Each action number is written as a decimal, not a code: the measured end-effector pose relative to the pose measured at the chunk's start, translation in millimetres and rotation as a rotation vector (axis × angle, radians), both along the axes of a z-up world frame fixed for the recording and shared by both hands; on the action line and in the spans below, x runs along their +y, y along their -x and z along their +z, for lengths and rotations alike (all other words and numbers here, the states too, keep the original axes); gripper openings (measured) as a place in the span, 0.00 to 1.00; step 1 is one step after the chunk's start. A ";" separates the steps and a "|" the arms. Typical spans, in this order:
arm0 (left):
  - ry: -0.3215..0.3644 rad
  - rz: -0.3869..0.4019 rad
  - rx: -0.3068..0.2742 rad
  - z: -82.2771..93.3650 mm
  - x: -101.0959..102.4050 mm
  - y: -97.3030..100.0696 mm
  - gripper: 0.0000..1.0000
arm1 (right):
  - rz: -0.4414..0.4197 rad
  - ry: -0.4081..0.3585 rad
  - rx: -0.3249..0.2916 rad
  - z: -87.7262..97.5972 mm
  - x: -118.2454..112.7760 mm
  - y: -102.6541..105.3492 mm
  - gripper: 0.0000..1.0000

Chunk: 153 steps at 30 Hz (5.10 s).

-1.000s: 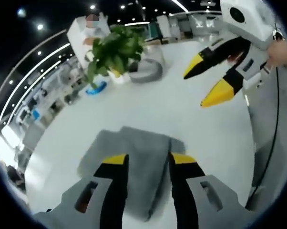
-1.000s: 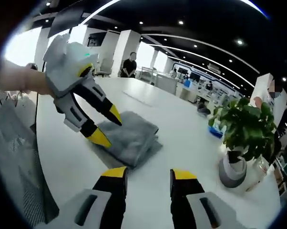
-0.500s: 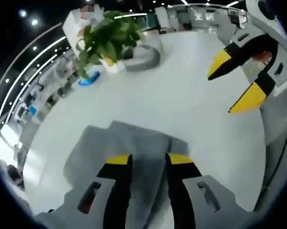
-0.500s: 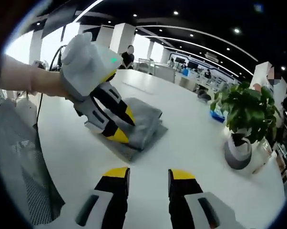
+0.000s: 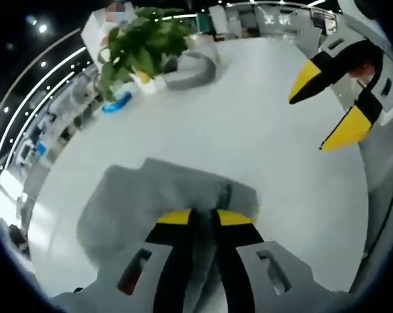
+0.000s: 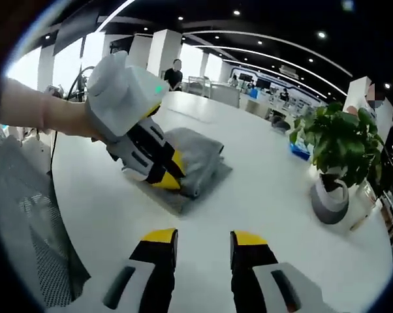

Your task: Open the folded towel by lifting each exposed corner and separating the folded layers until the towel lies flat within the target outline without major curled edges

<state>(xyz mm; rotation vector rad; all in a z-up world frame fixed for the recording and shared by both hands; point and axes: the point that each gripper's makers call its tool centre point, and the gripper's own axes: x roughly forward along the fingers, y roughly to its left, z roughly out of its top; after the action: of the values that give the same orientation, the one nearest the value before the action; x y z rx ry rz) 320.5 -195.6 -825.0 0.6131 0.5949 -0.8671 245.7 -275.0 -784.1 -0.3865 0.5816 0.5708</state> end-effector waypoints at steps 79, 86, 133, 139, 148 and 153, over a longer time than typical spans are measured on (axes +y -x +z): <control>0.651 0.410 -0.046 131.3 100.3 5.9 0.04 | 0.134 -0.172 0.120 -59.7 86.8 -76.9 0.00; 0.714 0.468 -0.042 133.5 109.6 17.7 0.04 | 0.133 -0.171 0.138 -60.3 80.6 -60.4 0.00; 0.571 0.867 -0.041 74.6 232.0 53.6 0.04 | 0.132 -0.184 0.138 -59.3 74.3 -41.2 0.00; 0.551 0.892 -0.026 68.8 237.9 56.2 0.04 | 0.130 -0.190 0.139 -59.3 74.8 -41.1 0.00; 0.499 0.975 0.021 53.7 252.3 64.0 0.04 | 0.130 -0.195 0.140 -59.3 74.7 -40.6 0.00; 0.454 1.034 0.064 40.7 260.8 69.1 0.04 | 0.130 -0.196 0.140 -59.3 74.8 -40.2 0.00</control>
<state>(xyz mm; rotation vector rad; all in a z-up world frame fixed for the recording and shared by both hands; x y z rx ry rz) 251.4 65.3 -784.4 -0.1686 0.6401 -0.0221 285.9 -200.2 -843.4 -0.2003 0.6318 0.7775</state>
